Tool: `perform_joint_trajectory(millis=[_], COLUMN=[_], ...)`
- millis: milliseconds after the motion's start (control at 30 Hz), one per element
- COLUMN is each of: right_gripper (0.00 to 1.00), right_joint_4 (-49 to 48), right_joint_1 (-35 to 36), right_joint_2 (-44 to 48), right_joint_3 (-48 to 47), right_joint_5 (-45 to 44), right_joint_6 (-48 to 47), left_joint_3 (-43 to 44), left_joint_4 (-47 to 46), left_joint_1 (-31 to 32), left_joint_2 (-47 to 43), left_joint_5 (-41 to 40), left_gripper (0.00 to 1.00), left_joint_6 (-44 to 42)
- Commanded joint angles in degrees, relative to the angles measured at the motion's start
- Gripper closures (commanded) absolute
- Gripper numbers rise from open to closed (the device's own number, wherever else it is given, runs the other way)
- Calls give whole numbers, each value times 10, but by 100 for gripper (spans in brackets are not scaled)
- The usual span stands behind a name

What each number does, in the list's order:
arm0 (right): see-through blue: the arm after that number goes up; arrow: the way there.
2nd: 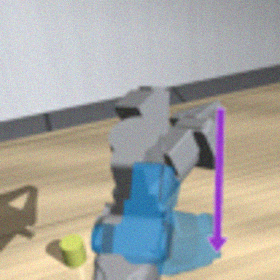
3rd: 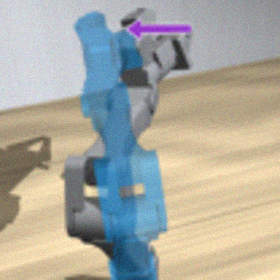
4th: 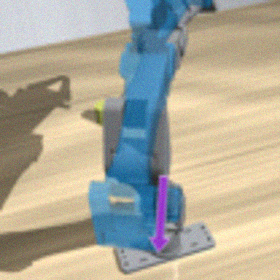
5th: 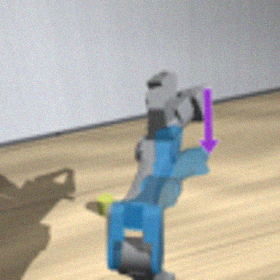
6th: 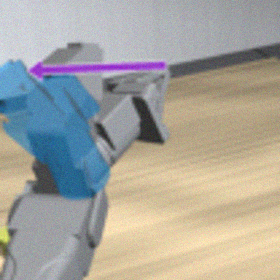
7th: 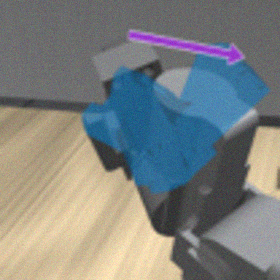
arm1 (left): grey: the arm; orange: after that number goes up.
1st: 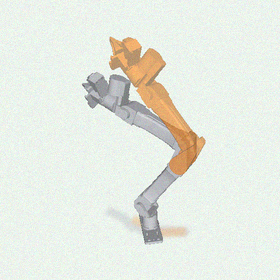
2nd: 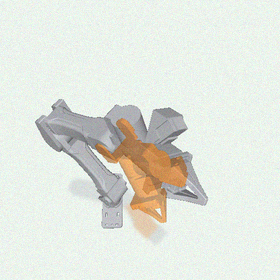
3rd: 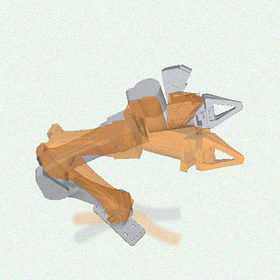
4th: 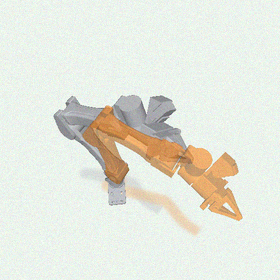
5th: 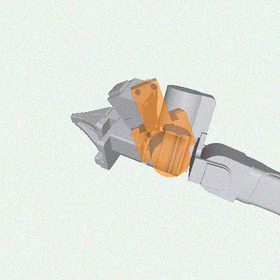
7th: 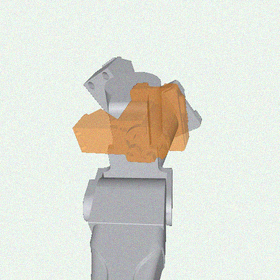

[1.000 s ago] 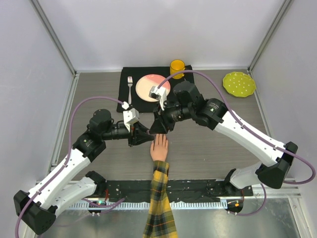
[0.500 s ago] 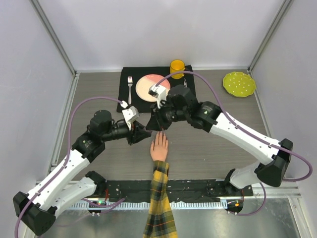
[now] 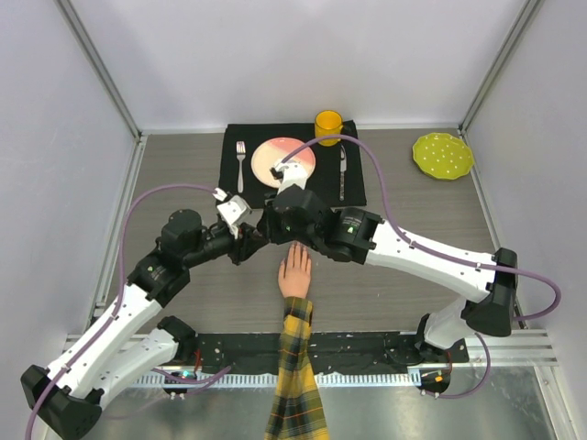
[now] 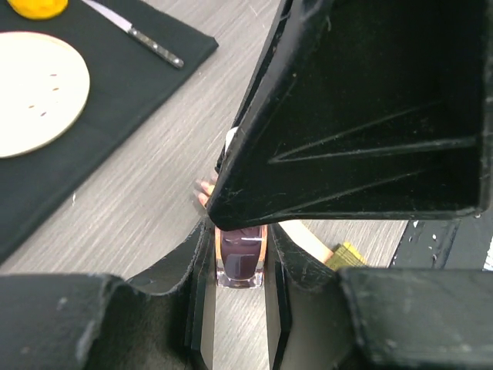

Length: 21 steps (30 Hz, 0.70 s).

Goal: Paint the nails

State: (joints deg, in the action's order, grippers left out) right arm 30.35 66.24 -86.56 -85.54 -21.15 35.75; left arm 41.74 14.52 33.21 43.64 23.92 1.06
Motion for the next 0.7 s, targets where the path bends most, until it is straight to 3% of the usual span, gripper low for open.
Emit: perform_joint_trajectory(millis=[0,133,300,500,667], right_gripper=[62,41,30,29,36], right_joint_4=[-16,-13,-6,9,30], right_joint_1=[-14,-24,-57,-132,-139], right_joint_2=[26,60,116,172,161], right_joint_3=[-2,11,41,68,43], right_joint_5=[53,72,136,350,436], right_joint_6=[10,-27,-112,-225,-291], left_joint_3=[13,15,16,20,29], left_joint_4=[-121,-121,-118,-116,-128], left_joint_1=[-1,-1,-1,-1,-1], left_joint_2=[-12,-8,-7,7,31], left_joint_5=[28,41,48,122,231], left_gripper=[100,100,100,100,100], left_joint_6=[11,10,9,16,39])
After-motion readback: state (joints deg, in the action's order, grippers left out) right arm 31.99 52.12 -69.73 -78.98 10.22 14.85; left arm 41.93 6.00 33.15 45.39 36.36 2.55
